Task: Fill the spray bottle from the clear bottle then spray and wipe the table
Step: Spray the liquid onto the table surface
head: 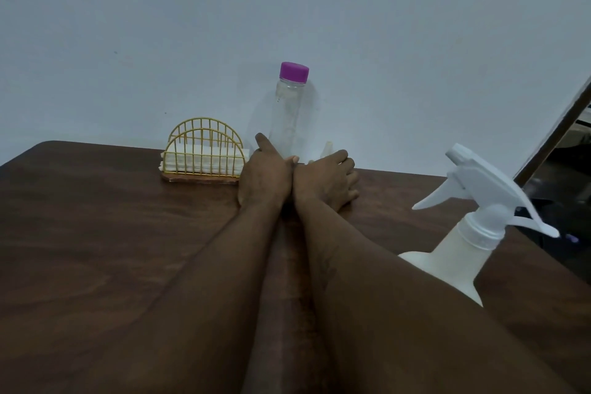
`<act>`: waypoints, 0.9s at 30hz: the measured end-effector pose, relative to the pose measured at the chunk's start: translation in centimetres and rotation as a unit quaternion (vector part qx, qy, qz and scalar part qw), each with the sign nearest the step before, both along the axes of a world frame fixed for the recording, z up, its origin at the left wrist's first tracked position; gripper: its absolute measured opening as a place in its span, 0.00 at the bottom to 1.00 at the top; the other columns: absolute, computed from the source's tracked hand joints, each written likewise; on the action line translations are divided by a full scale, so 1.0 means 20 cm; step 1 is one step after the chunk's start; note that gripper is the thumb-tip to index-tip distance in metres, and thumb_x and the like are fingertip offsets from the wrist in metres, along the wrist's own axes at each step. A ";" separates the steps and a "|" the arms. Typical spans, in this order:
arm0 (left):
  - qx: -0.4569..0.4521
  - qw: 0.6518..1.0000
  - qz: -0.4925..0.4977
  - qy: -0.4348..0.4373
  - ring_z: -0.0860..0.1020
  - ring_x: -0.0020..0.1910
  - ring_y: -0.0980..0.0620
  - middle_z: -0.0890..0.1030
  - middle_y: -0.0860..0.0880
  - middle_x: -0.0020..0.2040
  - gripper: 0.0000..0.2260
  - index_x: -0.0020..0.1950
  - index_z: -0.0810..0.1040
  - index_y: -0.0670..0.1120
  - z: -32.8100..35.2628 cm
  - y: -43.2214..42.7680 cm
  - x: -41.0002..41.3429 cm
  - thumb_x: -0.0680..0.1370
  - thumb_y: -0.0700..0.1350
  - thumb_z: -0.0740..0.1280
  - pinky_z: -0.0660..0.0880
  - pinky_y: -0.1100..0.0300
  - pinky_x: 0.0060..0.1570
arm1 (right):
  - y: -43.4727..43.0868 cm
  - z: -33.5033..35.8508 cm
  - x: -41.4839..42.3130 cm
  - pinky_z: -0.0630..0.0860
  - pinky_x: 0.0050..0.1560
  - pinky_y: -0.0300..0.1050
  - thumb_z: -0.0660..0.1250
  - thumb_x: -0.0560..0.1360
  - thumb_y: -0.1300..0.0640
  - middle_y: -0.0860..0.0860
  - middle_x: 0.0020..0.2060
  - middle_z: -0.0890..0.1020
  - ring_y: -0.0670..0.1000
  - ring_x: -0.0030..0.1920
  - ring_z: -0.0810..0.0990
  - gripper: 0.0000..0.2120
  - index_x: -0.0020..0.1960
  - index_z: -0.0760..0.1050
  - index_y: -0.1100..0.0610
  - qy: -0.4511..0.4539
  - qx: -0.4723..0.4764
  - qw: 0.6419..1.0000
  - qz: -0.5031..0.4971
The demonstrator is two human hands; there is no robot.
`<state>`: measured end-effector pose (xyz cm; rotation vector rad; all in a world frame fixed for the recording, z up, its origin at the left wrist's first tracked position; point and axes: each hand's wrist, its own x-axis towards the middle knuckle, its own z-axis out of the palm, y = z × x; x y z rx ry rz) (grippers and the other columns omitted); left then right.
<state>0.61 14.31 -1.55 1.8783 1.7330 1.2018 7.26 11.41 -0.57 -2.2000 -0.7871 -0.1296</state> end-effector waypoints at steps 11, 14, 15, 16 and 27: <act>0.000 0.998 -0.019 0.067 0.83 0.54 0.39 0.83 0.40 0.57 0.26 0.73 0.63 0.41 0.02 -0.32 -0.15 0.82 0.53 0.66 0.71 0.53 0.42 | -0.25 -0.01 -0.07 0.67 0.66 0.58 0.71 0.76 0.48 0.55 0.73 0.72 0.59 0.72 0.69 0.32 0.75 0.64 0.57 -0.038 0.014 0.995 0.090; -0.025 0.998 -0.021 0.062 0.82 0.55 0.39 0.82 0.41 0.57 0.24 0.71 0.65 0.44 0.04 -0.45 -0.21 0.82 0.55 0.66 0.71 0.53 0.43 | -0.36 -0.01 -0.10 0.68 0.65 0.57 0.71 0.76 0.50 0.56 0.71 0.73 0.60 0.71 0.69 0.29 0.73 0.66 0.57 -0.050 0.023 0.989 0.136; -0.026 0.997 -0.023 0.068 0.82 0.56 0.39 0.82 0.41 0.58 0.24 0.71 0.66 0.44 0.04 -0.50 -0.22 0.82 0.55 0.66 0.71 0.52 0.44 | -0.39 -0.01 -0.11 0.68 0.66 0.56 0.71 0.77 0.50 0.56 0.71 0.73 0.61 0.70 0.70 0.28 0.72 0.68 0.57 -0.052 0.018 0.987 0.150; -0.025 0.997 -0.026 0.073 0.81 0.56 0.40 0.82 0.42 0.58 0.23 0.71 0.66 0.44 0.04 -0.54 -0.24 0.82 0.55 0.66 0.71 0.53 0.44 | -0.43 -0.01 -0.12 0.69 0.65 0.55 0.71 0.78 0.51 0.57 0.70 0.74 0.61 0.69 0.70 0.26 0.71 0.69 0.58 -0.055 0.012 0.984 0.167; -0.034 0.997 -0.075 -0.002 0.79 0.63 0.49 0.81 0.51 0.65 0.22 0.74 0.70 0.50 0.05 -1.10 -0.40 0.81 0.51 0.67 0.77 0.51 0.61 | -1.01 0.01 -0.19 0.74 0.45 0.38 0.66 0.78 0.62 0.45 0.48 0.82 0.47 0.51 0.81 0.09 0.55 0.78 0.51 0.102 0.048 0.944 0.311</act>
